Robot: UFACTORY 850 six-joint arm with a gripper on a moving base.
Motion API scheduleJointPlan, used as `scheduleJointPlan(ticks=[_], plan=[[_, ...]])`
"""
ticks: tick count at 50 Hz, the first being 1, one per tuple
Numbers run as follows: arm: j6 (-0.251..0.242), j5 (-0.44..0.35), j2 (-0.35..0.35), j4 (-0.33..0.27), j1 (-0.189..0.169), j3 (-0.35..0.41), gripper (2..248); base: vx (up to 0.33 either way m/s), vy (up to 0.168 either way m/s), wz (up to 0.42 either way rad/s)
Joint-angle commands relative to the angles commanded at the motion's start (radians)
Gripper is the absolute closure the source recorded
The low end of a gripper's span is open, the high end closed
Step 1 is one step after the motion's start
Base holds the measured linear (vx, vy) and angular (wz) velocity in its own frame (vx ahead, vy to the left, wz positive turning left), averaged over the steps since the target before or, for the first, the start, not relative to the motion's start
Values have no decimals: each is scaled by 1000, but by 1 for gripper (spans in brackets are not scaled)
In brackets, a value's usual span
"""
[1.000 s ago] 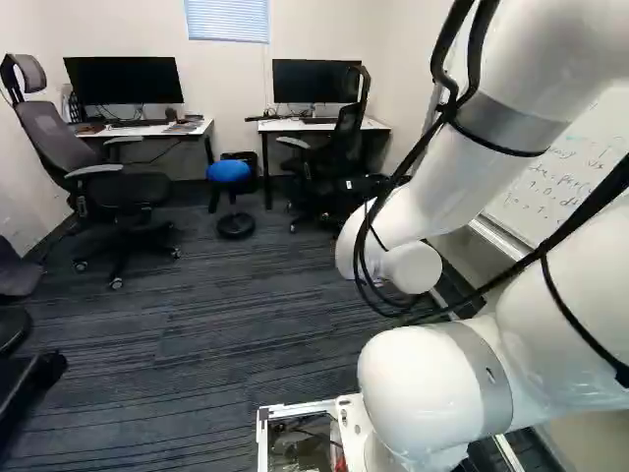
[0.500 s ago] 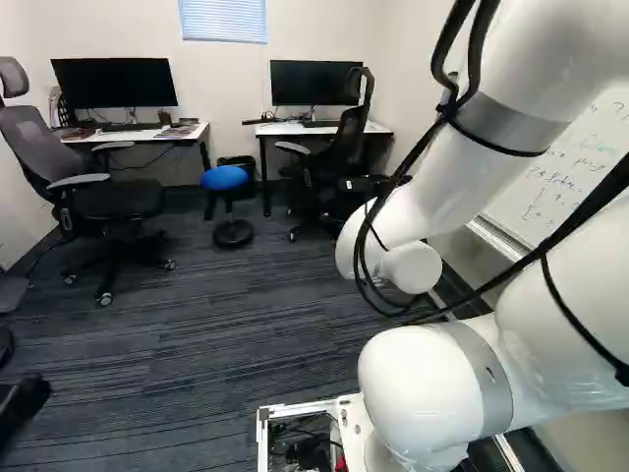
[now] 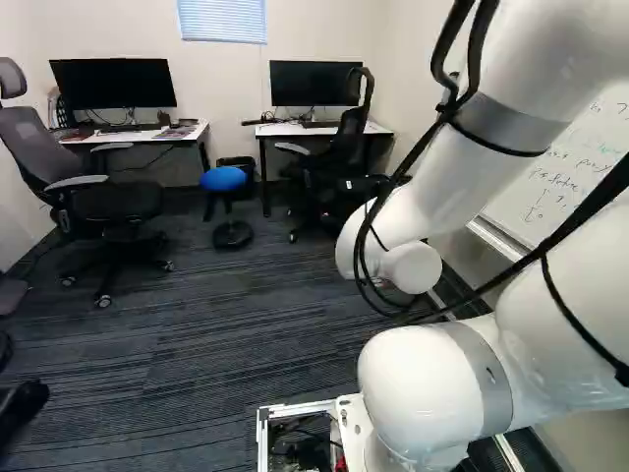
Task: Open the door and move inside
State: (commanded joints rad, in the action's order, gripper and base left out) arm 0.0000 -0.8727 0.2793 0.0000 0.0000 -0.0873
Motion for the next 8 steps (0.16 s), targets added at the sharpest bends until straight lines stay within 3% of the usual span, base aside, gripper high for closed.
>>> scheduleJointPlan(ticks=[8], plan=[[0, 0, 0, 0, 0, 0, 3, 0, 0, 0]])
